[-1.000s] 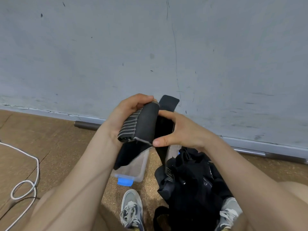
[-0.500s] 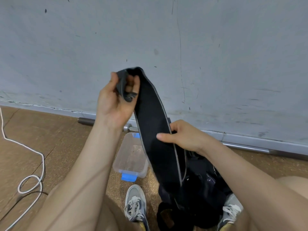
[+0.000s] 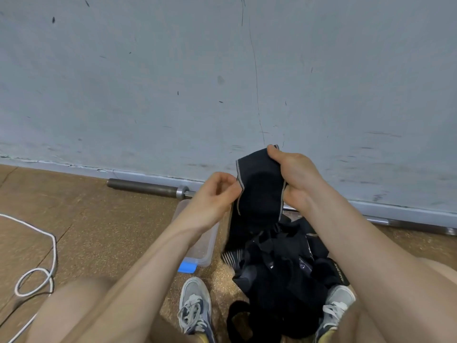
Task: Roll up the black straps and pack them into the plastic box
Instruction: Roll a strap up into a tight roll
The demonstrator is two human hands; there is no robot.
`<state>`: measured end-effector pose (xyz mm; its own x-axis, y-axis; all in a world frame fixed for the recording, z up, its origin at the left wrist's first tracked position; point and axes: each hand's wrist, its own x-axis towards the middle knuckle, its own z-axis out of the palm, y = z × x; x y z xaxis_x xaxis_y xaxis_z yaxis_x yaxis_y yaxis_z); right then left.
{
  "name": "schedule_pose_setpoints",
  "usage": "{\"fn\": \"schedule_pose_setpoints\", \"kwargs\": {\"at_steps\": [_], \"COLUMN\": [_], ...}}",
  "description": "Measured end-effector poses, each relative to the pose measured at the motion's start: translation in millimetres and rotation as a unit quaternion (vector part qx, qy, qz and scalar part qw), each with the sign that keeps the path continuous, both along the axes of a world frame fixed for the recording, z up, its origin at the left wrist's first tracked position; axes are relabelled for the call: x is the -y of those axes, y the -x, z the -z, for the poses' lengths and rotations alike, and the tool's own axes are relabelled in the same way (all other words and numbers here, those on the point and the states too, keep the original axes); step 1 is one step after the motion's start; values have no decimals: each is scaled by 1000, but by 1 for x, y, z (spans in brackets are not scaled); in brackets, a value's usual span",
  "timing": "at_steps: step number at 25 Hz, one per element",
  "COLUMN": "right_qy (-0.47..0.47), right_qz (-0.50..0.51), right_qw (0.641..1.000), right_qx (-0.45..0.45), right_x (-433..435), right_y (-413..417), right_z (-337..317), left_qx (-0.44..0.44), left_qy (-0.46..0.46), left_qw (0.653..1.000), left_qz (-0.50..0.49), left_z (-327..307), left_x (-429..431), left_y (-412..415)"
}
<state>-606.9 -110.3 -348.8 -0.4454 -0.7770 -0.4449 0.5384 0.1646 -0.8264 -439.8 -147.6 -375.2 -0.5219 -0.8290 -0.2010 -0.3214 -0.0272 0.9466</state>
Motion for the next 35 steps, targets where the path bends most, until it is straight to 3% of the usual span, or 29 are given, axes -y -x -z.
{"fn": "schedule_pose_setpoints", "kwargs": {"at_steps": [3, 5, 7, 9, 10, 12, 13, 14, 15, 16, 17, 20, 22, 25, 27, 30, 33, 34, 35], "right_qy": [5, 6, 18, 25, 15, -58, -117, -171, -193, -178, -135, -15, 28, 125, 139, 118, 87, 82, 75], "right_qz": [50, 71, 101, 123, 121, 60, -11, -86, -138, -163, -166, -188, -226, -202, -158, -116, -67, -45, -19], "right_qw": [997, 994, 990, 990, 993, 971, 926, 858, 787, 750, 744, 750, 773, 863, 910, 916, 922, 921, 919], "right_qx": [65, 87, 98, 60, -2, -222, -359, -477, -569, -616, -633, -634, -592, -445, -357, -366, -371, -378, -387], "right_x": [0, 0, 2, 6, 6, 3, 0, -3, -4, -8, -14, -18, -17, -9, -5, -6, -6, -6, -5], "right_y": [6, 9, 10, 13, 16, 30, 39, 45, 46, 44, 37, 7, -16, -40, -45, -43, -39, -39, -38], "right_z": [-1, 1, 2, 6, 10, 16, 18, 17, 15, 10, 3, -5, -2, 10, 13, 13, 6, 5, 2], "left_qx": [-18, -51, 5, 55, 25, -155, -249, -304, -313, -312, -310, -309, -320, -362, -373, -349, -444, -425, -338], "left_qy": [69, -18, -34, 45, 63, 6, -47, -77, -80, -77, -81, -119, -146, -193, -219, -195, -192, -148, -57], "left_qw": [996, 998, 993, 994, 997, 985, 961, 939, 932, 931, 932, 931, 927, 909, 901, 915, 875, 893, 939], "left_qz": [-60, 28, 111, 82, 25, -72, -108, -140, -164, -174, -173, -152, -128, -73, -47, -48, -6, 10, 7], "left_z": [-1, -5, -3, -1, -5, -25, -36, -48, -58, -64, -67, -67, -67, -69, -72, -78, -83, -79, -71], "left_x": [3, -2, -7, -2, 1, 14, 23, 29, 34, 36, 37, 28, 20, 12, 12, 16, 27, 26, 22], "left_y": [0, 0, 0, 1, 0, -11, -19, -27, -36, -40, -41, -33, -24, -16, -15, -19, -31, -31, -26]}}
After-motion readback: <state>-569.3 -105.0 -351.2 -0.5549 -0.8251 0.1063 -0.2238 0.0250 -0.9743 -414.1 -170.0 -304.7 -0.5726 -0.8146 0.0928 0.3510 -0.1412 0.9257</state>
